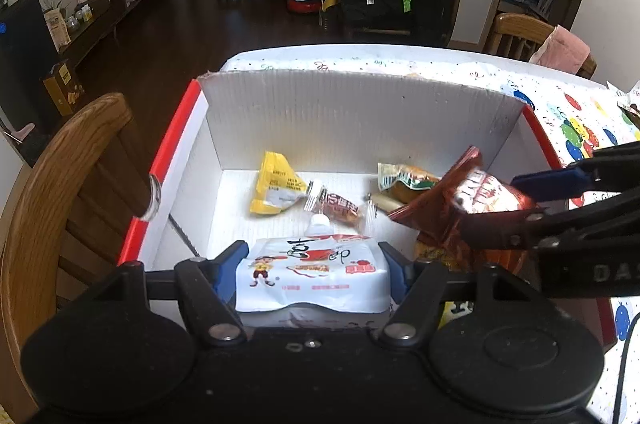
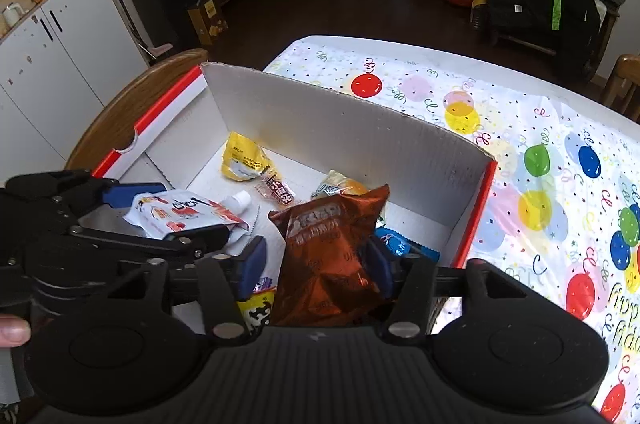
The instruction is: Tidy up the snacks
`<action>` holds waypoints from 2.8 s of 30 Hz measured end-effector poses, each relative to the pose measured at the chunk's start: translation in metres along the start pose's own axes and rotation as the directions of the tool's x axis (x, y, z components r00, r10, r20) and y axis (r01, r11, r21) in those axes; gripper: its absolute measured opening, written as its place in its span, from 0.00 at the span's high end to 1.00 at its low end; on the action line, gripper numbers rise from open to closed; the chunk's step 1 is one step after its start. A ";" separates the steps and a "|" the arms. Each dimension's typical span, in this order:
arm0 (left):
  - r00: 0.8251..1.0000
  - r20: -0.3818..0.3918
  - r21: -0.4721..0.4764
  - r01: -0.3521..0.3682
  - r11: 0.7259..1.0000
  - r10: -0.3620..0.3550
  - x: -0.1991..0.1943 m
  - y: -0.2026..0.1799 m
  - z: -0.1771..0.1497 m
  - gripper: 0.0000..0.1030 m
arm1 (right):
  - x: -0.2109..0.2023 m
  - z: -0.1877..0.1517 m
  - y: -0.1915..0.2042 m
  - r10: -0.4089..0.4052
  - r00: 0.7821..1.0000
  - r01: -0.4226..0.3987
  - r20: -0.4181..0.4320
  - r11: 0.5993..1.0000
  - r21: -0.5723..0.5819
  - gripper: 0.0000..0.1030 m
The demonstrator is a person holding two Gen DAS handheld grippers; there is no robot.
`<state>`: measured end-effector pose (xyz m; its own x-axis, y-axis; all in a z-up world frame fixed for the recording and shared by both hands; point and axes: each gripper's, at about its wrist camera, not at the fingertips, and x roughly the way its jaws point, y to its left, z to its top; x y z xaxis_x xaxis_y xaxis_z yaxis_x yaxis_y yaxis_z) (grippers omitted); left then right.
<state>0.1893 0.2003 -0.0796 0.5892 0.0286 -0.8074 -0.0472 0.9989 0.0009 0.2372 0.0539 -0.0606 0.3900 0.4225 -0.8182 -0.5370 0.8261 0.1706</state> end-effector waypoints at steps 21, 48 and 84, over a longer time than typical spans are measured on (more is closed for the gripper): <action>0.985 0.173 0.014 0.002 1.000 -0.005 -0.079 -0.019 -0.016 0.05 | -0.093 -0.037 0.002 0.081 0.983 -0.077 0.166 0.997 -0.031 0.30; 0.966 0.257 -0.061 0.027 0.998 -0.010 -0.163 -0.037 -0.039 0.00 | -0.176 -0.100 -0.015 0.051 0.925 -0.070 0.377 0.997 0.037 0.00; 0.960 0.277 -0.054 0.062 0.997 -0.044 -0.188 -0.063 -0.041 0.00 | -0.195 -0.122 -0.022 -0.055 0.919 0.002 0.390 0.991 0.135 0.00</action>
<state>0.0480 0.1300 0.0481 0.7910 -0.0066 -0.6118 -0.0543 0.9952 -0.0809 0.0821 -0.0924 0.0285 0.6797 0.4886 -0.5470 -0.4307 0.8696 0.2415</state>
